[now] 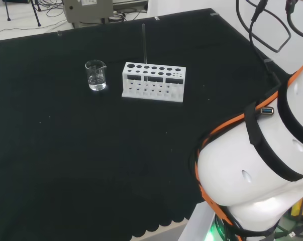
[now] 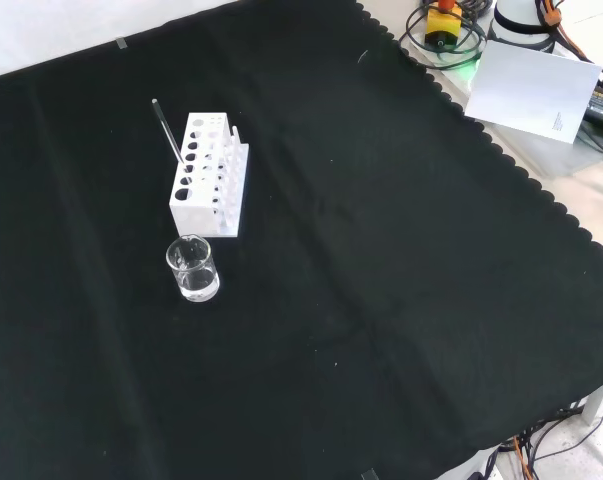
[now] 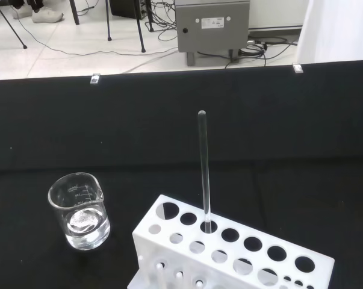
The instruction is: Take the glass rod from the white test tube rack.
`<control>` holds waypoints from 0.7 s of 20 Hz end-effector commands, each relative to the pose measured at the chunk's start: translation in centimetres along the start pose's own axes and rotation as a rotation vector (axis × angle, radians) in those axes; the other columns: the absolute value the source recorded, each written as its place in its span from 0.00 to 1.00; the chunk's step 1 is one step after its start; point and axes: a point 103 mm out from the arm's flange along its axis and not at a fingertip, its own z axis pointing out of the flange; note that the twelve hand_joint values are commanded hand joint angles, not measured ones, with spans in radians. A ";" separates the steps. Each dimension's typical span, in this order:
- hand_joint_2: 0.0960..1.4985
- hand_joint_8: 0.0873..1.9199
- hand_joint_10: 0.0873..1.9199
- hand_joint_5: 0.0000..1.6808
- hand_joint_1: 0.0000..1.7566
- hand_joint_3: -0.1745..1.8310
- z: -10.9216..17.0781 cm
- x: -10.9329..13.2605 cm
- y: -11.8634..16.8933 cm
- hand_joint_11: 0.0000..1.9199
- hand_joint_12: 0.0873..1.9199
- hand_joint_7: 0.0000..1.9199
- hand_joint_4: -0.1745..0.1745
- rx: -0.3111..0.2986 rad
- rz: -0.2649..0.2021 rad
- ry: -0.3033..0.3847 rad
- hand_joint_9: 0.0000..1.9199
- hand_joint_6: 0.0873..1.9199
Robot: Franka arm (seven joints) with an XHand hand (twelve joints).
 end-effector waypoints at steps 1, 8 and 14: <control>0.58 0.43 0.45 0.07 0.29 0.28 1.9 -2.3 5.4 0.10 0.72 0.16 0.11 0.025 -0.017 0.022 0.25 0.00; 0.58 0.43 0.45 0.08 0.29 0.28 3.8 -3.3 9.2 0.10 0.72 0.17 0.11 0.047 -0.014 0.017 0.26 0.00; 0.58 0.44 0.45 0.08 0.29 0.28 4.9 -3.8 11.8 0.11 0.72 0.17 0.11 0.059 -0.006 0.022 0.26 0.00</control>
